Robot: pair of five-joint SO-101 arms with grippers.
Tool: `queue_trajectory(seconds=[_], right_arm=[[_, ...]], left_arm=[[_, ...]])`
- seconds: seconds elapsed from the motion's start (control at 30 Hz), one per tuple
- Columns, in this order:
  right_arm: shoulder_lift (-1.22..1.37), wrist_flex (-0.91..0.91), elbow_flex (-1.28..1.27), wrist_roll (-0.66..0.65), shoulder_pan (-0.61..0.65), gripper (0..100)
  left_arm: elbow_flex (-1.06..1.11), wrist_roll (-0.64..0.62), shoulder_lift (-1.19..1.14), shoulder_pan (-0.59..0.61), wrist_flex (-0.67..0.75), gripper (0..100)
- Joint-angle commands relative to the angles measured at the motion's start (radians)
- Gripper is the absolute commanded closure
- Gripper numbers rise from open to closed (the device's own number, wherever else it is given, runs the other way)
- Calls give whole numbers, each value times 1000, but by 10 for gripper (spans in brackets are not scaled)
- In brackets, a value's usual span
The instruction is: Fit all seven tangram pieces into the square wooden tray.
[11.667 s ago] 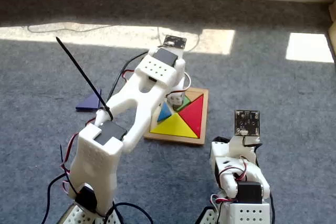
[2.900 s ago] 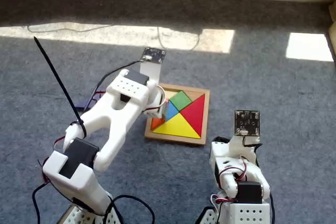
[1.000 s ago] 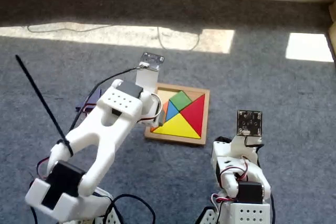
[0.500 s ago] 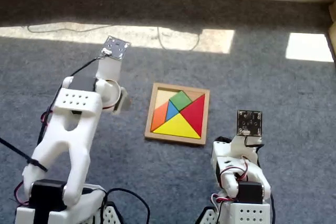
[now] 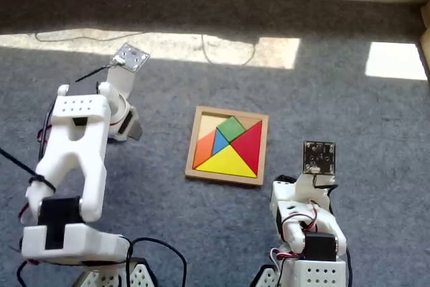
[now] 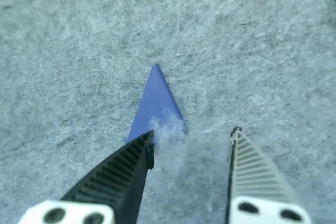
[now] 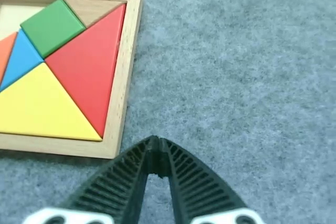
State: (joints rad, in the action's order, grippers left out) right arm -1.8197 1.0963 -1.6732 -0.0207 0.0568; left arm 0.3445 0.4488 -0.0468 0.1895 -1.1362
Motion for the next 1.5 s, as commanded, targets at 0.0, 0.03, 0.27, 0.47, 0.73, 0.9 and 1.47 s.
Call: queue_trajectory(seconds=[0.0, 0.03, 0.27, 0.47, 0.73, 0.9, 1.47], right_arm=[[-16, -1, -151, 0, -10, 992], [-16, -1, -151, 0, -10, 992], [-16, -1, -151, 0, -10, 992], [-16, -1, -151, 0, -10, 992], [-16, -1, -151, 0, -10, 992], [-16, -1, -151, 0, -10, 992], [-16, -1, -151, 0, -10, 992]], left_arm=[[-189, 12, -114, 36, -57, 769], [-226, 12, -151, 41, -68, 769], [-394, 54, -378, 67, -132, 769], [-430, 55, -475, 79, -132, 769], [-432, 52, -469, 81, -132, 816], [-492, 49, -372, 94, -229, 777], [-205, 55, -242, 44, -100, 772]])
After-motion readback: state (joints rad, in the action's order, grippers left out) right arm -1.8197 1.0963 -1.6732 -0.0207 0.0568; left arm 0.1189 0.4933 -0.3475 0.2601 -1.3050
